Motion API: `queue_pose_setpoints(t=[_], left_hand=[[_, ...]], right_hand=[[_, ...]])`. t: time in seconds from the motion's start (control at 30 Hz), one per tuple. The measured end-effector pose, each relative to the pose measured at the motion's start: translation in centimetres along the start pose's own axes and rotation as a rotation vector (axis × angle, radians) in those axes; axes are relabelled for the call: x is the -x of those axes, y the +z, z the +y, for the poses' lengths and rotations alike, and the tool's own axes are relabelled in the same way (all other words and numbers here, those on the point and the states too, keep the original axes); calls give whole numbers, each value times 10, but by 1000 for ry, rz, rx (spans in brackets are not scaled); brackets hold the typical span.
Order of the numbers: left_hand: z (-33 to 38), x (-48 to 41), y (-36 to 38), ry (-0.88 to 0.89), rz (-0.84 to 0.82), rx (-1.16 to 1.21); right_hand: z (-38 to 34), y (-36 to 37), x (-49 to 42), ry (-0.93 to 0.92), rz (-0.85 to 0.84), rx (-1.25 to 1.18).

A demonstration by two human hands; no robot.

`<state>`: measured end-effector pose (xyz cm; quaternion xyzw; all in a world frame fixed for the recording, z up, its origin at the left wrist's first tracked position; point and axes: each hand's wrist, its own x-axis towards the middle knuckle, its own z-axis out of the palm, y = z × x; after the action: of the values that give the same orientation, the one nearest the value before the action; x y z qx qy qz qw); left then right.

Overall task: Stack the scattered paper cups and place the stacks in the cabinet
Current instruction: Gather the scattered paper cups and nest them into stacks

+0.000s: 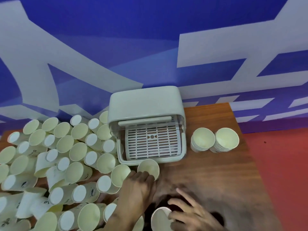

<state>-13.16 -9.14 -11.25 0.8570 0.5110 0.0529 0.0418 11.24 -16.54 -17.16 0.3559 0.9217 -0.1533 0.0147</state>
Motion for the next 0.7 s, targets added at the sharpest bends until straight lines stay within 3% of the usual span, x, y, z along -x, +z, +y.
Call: queue_pose_setpoints(t=[0.07, 0.17, 0.3, 0.47, 0.7], left_hand=[[5, -1, 0, 63, 22, 5], [21, -6, 4, 176, -16, 19], [52, -24, 21, 304, -140, 13], [65, -42, 45, 410, -255, -70], [95, -86, -49, 334, 142, 108]], right_hand=[[17, -8, 10, 39, 317, 86], [43, -10, 47, 209, 570, 142], [64, -8, 93, 515, 571, 138], [65, -27, 109, 587, 607, 60], [84, -113, 95, 613, 849, -85]])
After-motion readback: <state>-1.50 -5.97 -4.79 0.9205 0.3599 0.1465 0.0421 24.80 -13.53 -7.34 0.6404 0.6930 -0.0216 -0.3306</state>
